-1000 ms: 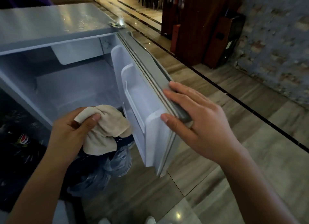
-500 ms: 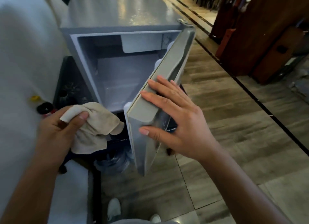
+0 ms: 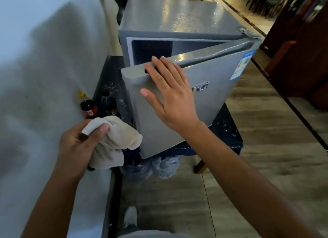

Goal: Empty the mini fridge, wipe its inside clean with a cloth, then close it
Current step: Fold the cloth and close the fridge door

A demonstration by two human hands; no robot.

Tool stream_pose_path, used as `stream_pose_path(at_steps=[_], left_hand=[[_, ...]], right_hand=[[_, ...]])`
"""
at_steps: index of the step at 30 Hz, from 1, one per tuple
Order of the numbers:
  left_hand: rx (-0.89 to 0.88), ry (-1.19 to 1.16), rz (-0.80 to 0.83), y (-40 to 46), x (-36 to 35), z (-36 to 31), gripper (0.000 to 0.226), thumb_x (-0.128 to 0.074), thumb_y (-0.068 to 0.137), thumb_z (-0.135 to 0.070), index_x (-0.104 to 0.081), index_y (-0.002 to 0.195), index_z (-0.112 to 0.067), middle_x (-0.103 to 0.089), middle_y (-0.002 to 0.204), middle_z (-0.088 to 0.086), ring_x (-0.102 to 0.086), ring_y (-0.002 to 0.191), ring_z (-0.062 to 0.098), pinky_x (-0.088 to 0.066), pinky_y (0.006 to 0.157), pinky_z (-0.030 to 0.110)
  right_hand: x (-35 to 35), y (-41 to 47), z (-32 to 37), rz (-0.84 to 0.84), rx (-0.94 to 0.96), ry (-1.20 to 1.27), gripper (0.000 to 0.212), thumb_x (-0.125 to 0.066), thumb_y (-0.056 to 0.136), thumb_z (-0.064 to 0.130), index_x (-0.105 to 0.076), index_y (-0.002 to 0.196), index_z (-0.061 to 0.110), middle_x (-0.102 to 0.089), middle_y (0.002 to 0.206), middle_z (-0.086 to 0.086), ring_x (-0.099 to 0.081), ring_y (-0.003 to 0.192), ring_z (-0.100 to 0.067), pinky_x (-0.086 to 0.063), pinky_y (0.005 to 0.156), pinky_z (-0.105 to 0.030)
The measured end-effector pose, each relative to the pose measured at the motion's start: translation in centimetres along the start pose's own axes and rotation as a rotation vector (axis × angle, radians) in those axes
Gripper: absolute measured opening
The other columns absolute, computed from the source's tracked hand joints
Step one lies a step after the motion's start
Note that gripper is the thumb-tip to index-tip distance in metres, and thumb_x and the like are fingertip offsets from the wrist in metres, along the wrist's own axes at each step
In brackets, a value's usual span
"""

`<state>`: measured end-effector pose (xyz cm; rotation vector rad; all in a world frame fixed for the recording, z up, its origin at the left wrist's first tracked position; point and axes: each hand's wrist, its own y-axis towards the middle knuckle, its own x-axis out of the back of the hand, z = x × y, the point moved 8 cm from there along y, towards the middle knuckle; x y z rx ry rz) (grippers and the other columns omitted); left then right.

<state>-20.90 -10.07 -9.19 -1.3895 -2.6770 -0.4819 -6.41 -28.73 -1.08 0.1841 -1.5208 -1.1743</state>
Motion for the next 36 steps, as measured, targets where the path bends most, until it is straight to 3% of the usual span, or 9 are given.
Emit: stream_pose_path(at_steps=[7,12,24,30,33,36], left_hand=[[0.054,-0.029,-0.011,0.5,1.2,1.0,0.012,-0.065,0.093,-0.019,-0.075,0.097,-0.024,-0.078,0.093,-0.008,-0.071,0.089,0.01,-0.055,0.075,0.024],[0.037,-0.04,-0.019,0.7,2.1,0.4,0.012,-0.063,0.093,-0.014,-0.073,0.095,-0.019,-0.077,0.085,-0.014,-0.069,0.08,0.001,-0.053,0.069,0.013],[0.035,-0.072,0.002,0.9,3.5,1.0,0.006,-0.07,0.089,-0.027,-0.076,0.09,-0.029,-0.076,0.085,-0.009,-0.07,0.08,0.006,-0.054,0.069,0.015],[0.031,-0.054,0.019,1.3,3.2,0.7,0.012,-0.067,0.091,-0.024,-0.073,0.099,-0.019,-0.077,0.092,-0.007,-0.071,0.086,0.009,-0.055,0.073,0.017],[0.01,-0.028,0.045,1.6,2.7,0.3,0.013,-0.064,0.094,-0.021,-0.073,0.103,-0.018,-0.077,0.096,-0.008,-0.072,0.091,0.009,-0.055,0.076,0.016],[0.028,-0.088,0.049,1.7,2.1,-0.2,0.022,-0.063,0.093,-0.031,-0.071,0.112,-0.022,-0.076,0.103,-0.012,-0.071,0.1,0.006,-0.053,0.08,0.015]], right_hand=[[-5.3,4.6,-0.8,0.14,-0.051,-0.192,0.067,-0.031,0.103,0.056,-0.031,0.156,0.016,-0.031,0.163,-0.006,-0.022,0.153,-0.025,-0.015,0.126,-0.043],[-7.8,6.7,-1.8,0.213,-0.066,-0.261,0.072,-0.022,0.103,0.06,-0.022,0.159,0.014,-0.023,0.166,-0.007,-0.015,0.155,-0.024,-0.009,0.127,-0.041],[-10.8,9.2,-3.7,0.297,-0.128,-0.306,0.079,-0.015,0.101,0.063,-0.012,0.16,0.009,-0.01,0.168,-0.011,-0.004,0.156,-0.026,-0.004,0.128,-0.043],[-11.1,9.0,-4.0,0.332,-0.118,-0.316,0.077,-0.018,0.102,0.06,-0.009,0.16,0.01,-0.007,0.169,-0.01,-0.001,0.157,-0.025,-0.002,0.128,-0.042],[-9.9,9.7,-3.5,0.335,-0.149,-0.214,0.075,-0.025,0.103,0.058,-0.011,0.16,0.011,-0.006,0.169,-0.01,-0.001,0.157,-0.025,0.0,0.127,-0.04],[-6.7,8.9,-2.5,0.259,-0.254,0.19,0.067,-0.039,0.102,0.053,-0.025,0.156,0.016,-0.017,0.167,-0.007,-0.015,0.154,-0.023,-0.017,0.122,-0.038]])
